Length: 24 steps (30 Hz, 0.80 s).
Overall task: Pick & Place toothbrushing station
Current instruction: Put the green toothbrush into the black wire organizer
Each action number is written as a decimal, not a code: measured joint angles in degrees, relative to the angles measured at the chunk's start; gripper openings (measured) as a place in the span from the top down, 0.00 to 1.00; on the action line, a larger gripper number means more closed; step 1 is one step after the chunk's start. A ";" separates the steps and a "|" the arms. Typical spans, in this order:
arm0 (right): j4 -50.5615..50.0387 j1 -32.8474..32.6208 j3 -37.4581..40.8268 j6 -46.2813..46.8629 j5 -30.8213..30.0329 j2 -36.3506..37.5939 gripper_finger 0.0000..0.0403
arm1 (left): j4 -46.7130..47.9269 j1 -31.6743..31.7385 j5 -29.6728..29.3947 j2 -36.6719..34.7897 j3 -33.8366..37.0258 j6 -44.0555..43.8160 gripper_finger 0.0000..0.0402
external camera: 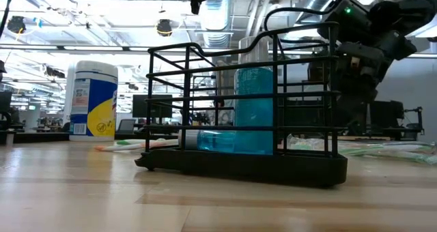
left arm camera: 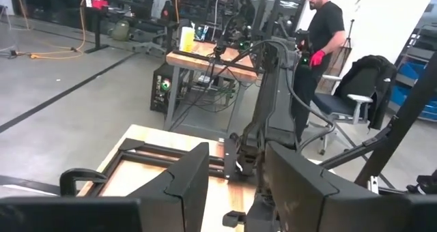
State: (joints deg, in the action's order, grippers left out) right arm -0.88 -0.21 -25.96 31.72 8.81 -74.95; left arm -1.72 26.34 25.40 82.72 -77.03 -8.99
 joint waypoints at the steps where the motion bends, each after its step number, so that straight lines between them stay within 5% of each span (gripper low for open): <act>1: 1.31 0.00 -0.01 0.36 0.51 -0.93 0.70 | -0.03 -0.32 -0.11 0.08 0.00 0.00 0.65; 17: 14.40 0.00 -5.87 2.23 8.11 -20.17 0.72 | 0.43 -3.04 -0.02 4.46 0.04 0.14 0.65; 24: 18.17 0.42 -8.38 2.58 8.58 -25.50 0.97 | 0.44 -3.07 -0.05 6.27 0.00 0.05 0.65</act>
State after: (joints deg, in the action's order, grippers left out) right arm 17.29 0.21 -34.33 34.30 17.39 -100.45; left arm -1.28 23.27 25.34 88.99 -77.03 -8.95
